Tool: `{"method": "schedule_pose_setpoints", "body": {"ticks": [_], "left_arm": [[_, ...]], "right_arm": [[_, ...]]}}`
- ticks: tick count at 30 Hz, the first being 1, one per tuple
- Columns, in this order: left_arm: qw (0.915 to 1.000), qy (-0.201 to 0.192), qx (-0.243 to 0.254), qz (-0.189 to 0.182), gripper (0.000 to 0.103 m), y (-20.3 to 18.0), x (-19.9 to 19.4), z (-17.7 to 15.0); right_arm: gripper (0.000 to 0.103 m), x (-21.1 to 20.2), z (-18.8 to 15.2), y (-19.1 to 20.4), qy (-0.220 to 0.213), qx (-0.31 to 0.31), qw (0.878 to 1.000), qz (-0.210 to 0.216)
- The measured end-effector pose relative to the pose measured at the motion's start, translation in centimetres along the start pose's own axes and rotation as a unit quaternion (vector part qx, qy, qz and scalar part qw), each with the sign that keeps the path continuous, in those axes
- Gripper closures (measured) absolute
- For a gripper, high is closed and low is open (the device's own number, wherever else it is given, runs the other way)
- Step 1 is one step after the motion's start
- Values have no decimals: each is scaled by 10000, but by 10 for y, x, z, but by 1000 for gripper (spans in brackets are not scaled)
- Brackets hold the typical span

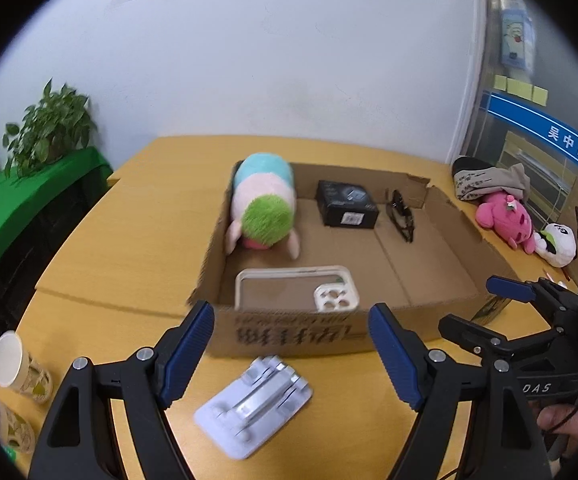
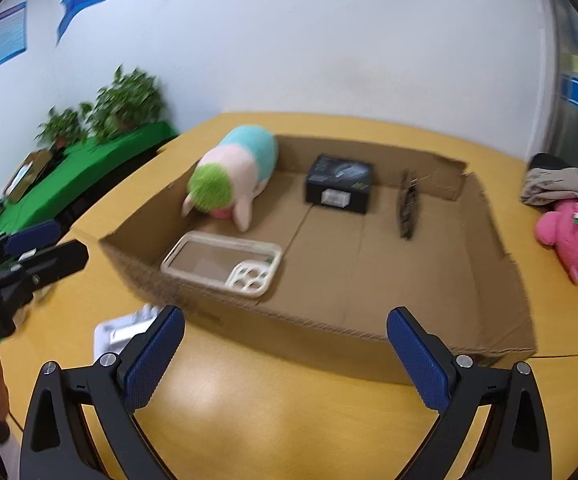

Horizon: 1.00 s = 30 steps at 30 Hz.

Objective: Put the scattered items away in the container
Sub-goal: 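Move both grippers back out of the box toward the white phone stand, then close both grippers on the white-grey phone stand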

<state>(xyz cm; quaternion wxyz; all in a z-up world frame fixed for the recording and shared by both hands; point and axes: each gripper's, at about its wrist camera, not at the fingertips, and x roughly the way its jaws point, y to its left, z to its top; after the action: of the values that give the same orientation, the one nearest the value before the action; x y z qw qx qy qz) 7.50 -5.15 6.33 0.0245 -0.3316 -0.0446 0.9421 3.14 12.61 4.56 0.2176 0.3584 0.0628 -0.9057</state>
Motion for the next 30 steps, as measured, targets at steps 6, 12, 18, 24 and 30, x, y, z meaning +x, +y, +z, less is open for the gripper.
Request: {"method": "schedule_pose_setpoints", "body": {"ticks": [6, 12, 18, 24, 30], "left_arm": [[9954, 652, -642, 284, 24, 43, 11, -53], [9869, 1214, -987, 398, 25, 63, 37, -82], [9823, 1459, -1152, 221, 38, 69, 62, -88], [9825, 1459, -1153, 123, 53, 69, 72, -90], [9839, 1410, -1095, 42, 57, 64, 68, -91]], "right_arm": [[0, 36, -18, 42, 494, -458, 9936, 906], [1, 78, -36, 75, 798, -723, 9817, 1573], [15, 111, -43, 79, 912, -670, 9759, 1866], [26, 120, -45, 85, 902, -783, 9698, 2129], [58, 121, -42, 93, 992, -933, 9677, 2120]]}}
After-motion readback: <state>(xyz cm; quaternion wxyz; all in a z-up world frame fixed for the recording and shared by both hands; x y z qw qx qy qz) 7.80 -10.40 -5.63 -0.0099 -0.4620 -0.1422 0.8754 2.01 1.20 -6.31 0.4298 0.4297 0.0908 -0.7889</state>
